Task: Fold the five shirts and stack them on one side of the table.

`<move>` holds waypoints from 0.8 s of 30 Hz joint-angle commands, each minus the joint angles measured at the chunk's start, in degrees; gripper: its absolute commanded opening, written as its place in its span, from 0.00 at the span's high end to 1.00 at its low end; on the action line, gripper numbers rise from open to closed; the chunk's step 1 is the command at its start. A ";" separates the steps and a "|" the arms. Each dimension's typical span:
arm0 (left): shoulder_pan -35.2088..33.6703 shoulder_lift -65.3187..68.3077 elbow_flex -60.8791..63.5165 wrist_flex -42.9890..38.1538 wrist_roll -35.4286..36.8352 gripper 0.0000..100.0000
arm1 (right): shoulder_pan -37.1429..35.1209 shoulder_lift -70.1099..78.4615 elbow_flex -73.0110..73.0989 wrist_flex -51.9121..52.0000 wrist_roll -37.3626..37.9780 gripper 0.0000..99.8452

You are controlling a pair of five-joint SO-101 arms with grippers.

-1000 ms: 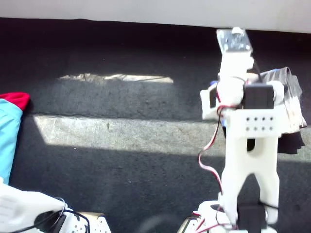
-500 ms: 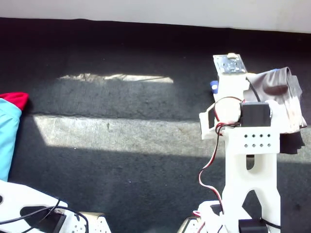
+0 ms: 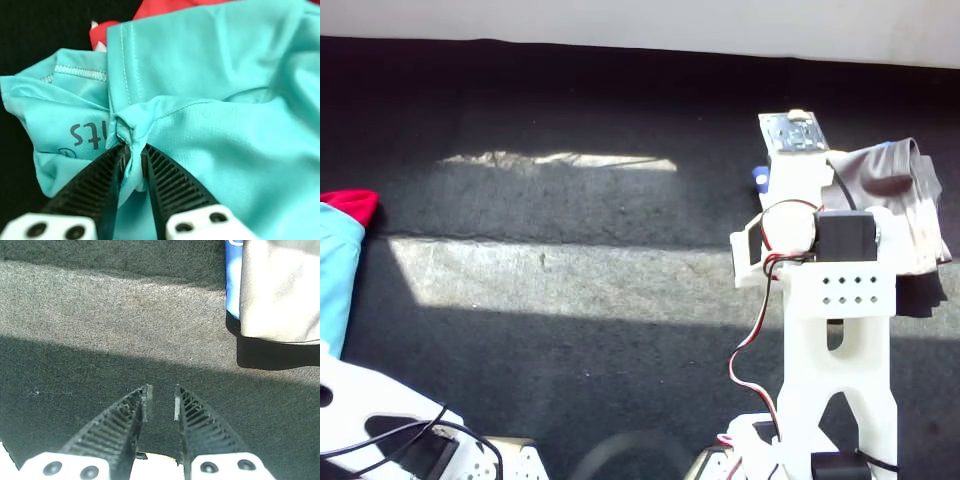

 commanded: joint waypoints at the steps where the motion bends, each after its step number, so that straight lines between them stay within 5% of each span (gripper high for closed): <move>1: 3.56 -0.57 -10.59 6.51 0.88 0.99 | -0.31 -1.01 0.22 0.22 0.35 0.92; 5: 6.81 -3.65 -12.18 11.87 2.81 0.99 | -0.31 -1.01 0.22 0.22 0.35 0.92; 24: 17.89 -40.04 -2.07 12.48 8.62 0.99 | -0.31 -1.01 0.22 0.22 0.00 0.92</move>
